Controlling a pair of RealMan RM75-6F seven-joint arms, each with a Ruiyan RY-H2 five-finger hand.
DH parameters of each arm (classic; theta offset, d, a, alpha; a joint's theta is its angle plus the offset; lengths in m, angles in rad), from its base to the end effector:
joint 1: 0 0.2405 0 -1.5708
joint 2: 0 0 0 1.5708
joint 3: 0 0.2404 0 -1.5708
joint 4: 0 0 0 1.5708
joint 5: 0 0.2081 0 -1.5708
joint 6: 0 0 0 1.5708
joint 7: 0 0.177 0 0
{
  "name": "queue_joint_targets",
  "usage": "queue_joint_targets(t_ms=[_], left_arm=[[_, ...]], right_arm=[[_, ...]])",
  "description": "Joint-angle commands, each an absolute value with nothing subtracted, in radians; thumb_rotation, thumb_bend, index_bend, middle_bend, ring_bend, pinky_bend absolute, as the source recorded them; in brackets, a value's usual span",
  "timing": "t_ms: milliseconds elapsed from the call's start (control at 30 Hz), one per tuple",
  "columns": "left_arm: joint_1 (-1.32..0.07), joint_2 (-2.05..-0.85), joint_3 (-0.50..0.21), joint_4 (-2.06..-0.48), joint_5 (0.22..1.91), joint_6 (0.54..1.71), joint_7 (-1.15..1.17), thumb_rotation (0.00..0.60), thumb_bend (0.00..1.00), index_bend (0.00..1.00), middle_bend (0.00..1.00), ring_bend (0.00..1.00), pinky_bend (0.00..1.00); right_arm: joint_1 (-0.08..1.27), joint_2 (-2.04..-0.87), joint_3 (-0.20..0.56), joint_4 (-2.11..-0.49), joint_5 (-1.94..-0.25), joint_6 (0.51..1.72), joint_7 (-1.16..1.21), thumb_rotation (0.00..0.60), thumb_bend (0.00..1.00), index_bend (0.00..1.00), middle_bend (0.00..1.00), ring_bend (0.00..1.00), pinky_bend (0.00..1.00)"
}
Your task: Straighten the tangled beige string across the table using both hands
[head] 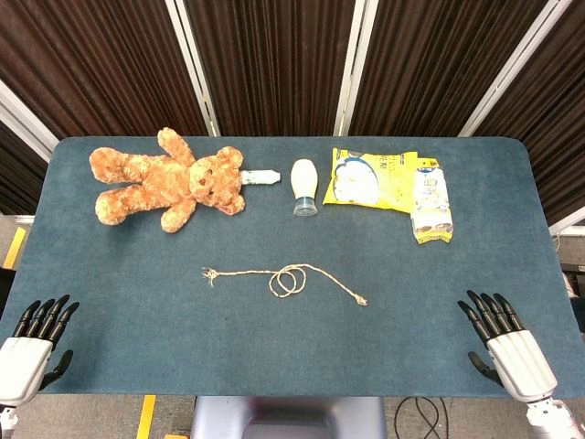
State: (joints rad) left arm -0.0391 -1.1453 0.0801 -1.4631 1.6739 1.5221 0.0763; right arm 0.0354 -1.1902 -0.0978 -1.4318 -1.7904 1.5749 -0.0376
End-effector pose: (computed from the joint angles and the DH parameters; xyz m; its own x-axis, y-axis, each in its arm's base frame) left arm -0.3126 0.1702 0.1317 0.5774 0.0963 0.8108 0.8135 -0.1525 -0.5612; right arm -0.2930 -0.1618 0.1159 0.5286 -0.0653 0.8464 -0.8274 -0.2628 0.4964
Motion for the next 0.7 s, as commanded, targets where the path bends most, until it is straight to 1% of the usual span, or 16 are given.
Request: queue_joint_targets(t_ms=[33, 167, 267, 333, 533, 567, 700], left_arm=[[-0.045, -1.151, 0.083, -1.460, 1.676, 1.511, 0.080, 0.600, 0.42, 0.00, 0.00, 0.00, 0.05], [-0.075, -1.179, 0.084, -1.442, 1.717, 1.496, 0.049, 0.600, 0.42, 0.00, 0.00, 0.00, 0.05], [-0.127, -1.206, 0.080, -1.446, 1.746, 1.446, 0.015, 0.600, 0.42, 0.00, 0.00, 0.00, 0.05], [-0.174, -1.233, 0.064, -1.448, 1.773, 1.412, 0.028, 0.600, 0.42, 0.00, 0.00, 0.00, 0.06], [-0.321, -1.309, 0.014, -1.492, 1.781, 1.239, 0.105, 0.600, 0.42, 0.00, 0.00, 0.00, 0.08], [-0.343, -1.328, 0.001, -1.492, 1.773, 1.214, 0.107, 0.600, 0.43, 0.01, 0.00, 0.00, 0.08], [-0.419, -1.431, -0.058, -1.449, 1.701, 1.129, 0.078, 0.600, 0.42, 0.17, 0.00, 0.00, 0.09]], right_arm=[[0.036, -1.191, -0.096, -1.433, -1.787, 1.572, -0.038, 0.600, 0.35, 0.00, 0.00, 0.00, 0.00], [0.040, -1.198, -0.090, -1.436, -1.774, 1.557, -0.052, 0.600, 0.35, 0.00, 0.00, 0.00, 0.00], [0.047, -1.209, -0.086, -1.440, -1.767, 1.539, -0.076, 0.600, 0.35, 0.00, 0.00, 0.00, 0.00], [0.053, -1.216, -0.083, -1.441, -1.762, 1.523, -0.096, 0.600, 0.35, 0.00, 0.00, 0.00, 0.00], [0.070, -1.224, -0.062, -1.456, -1.730, 1.490, -0.131, 0.600, 0.36, 0.00, 0.00, 0.00, 0.00], [0.072, -1.224, -0.058, -1.457, -1.727, 1.488, -0.136, 0.600, 0.36, 0.00, 0.00, 0.00, 0.00], [0.082, -1.225, -0.048, -1.464, -1.718, 1.478, -0.152, 0.600, 0.35, 0.00, 0.00, 0.00, 0.00]])
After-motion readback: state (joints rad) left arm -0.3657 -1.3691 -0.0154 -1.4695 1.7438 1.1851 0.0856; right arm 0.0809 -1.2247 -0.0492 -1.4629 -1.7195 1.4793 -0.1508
